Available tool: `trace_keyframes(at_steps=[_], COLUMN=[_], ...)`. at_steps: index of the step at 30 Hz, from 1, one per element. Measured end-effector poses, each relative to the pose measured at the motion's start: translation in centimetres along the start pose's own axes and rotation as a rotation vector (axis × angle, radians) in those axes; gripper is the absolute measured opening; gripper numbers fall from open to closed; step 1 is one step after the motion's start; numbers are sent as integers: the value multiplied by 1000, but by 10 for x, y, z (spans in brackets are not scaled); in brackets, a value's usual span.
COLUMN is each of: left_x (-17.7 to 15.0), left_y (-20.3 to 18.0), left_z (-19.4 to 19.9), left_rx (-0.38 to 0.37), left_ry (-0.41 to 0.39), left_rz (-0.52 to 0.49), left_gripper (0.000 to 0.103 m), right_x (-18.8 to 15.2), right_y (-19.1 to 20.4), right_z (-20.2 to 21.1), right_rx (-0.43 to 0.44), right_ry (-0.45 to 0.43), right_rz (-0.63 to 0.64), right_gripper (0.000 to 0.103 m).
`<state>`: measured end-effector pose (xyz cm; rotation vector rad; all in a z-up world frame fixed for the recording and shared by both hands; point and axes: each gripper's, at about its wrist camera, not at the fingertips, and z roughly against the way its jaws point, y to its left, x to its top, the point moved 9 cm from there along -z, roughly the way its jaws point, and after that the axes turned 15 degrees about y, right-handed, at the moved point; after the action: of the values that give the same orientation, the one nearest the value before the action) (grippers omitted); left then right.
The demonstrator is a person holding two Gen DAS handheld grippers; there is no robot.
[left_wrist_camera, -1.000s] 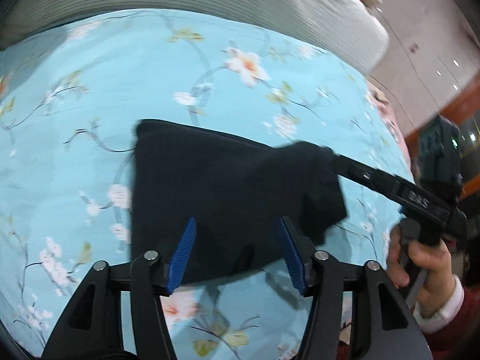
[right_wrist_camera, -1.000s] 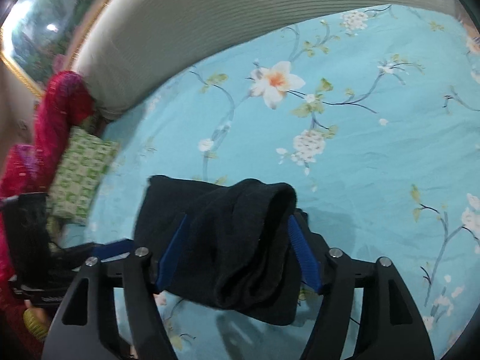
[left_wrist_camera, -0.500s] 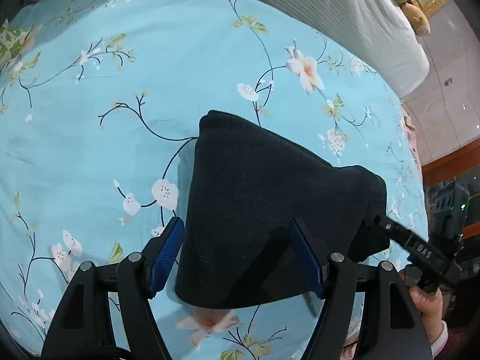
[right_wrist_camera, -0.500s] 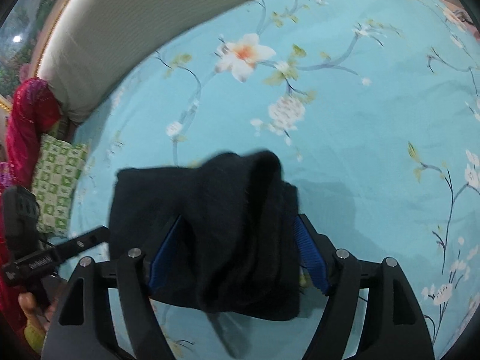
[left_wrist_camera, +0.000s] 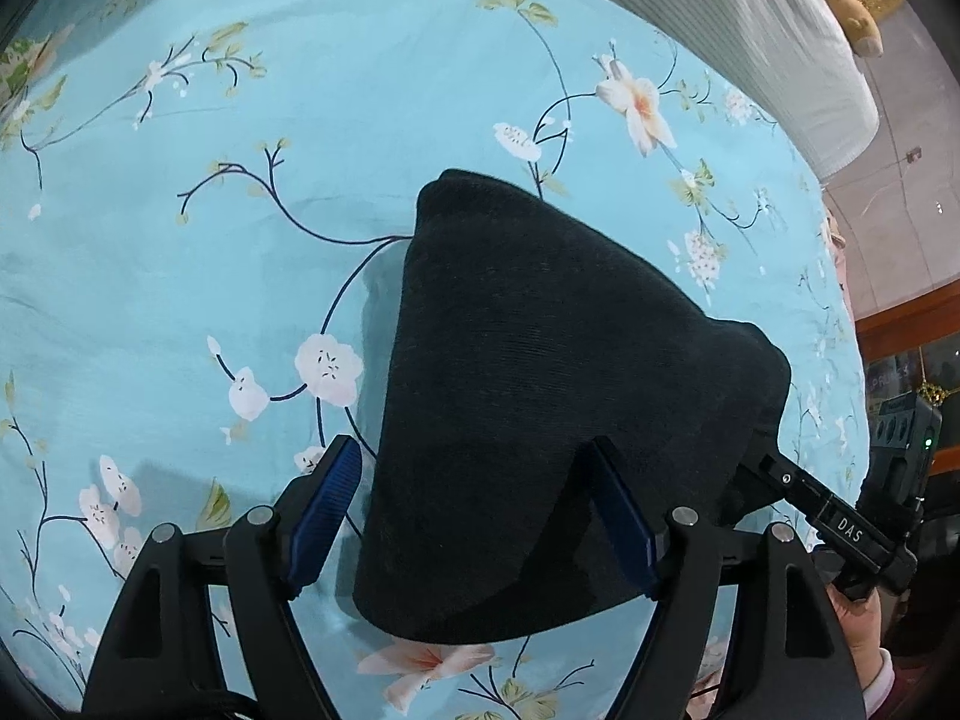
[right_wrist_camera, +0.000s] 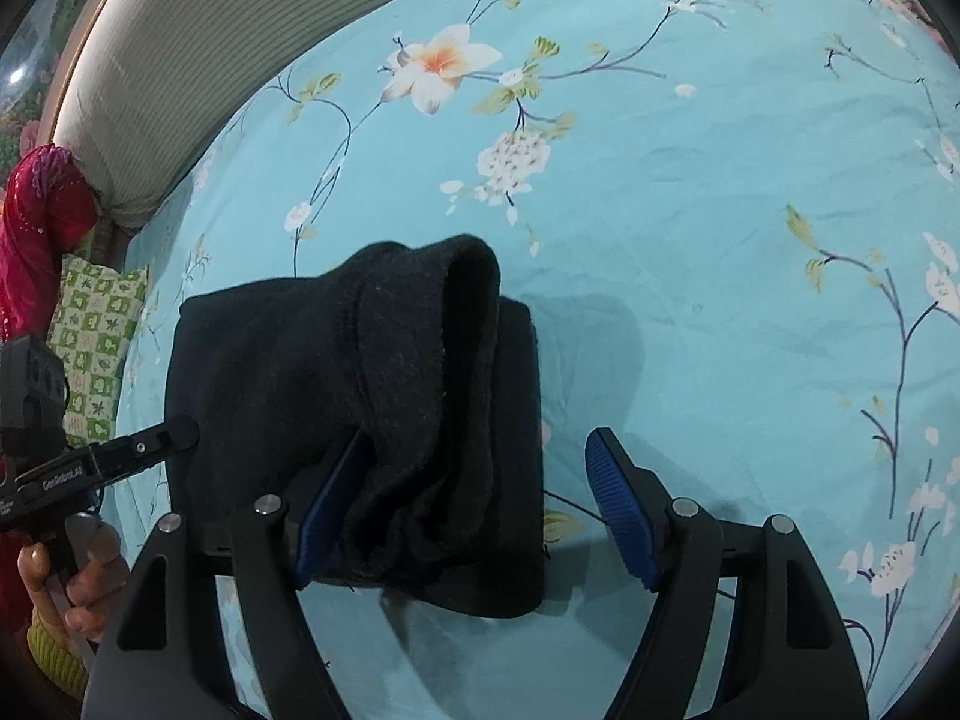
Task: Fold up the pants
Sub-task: 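Lower the held end onto the bundle, folding it in half with both grippers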
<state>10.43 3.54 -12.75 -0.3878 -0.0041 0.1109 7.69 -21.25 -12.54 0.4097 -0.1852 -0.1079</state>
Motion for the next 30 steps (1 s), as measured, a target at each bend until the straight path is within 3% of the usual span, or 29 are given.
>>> trace_keyframes(at_steps=[6,11,17,21,30], left_x=[-1,-1,5,9,9], left_y=[8,8,5,8,16], left_z=[-6,0,8,4,-7], left_rx=[-4,-2,-10,-13,-14], left_ry=[7,-2,-14,-7,-3], left_rz=[8,6,2,19,38], left_gripper=[84,84,84,84,82], right_x=[-2,-2,8,16,1], right_y=[-3,-2,13,12,2], right_z=[-3,0,14,4,-9], right_rx=[18,28,129,127,175], right_ry=[1,17,-16,-1,18], right_rz=[18,7,-23,-42,-46], right_gripper=[75,75,75,75,74])
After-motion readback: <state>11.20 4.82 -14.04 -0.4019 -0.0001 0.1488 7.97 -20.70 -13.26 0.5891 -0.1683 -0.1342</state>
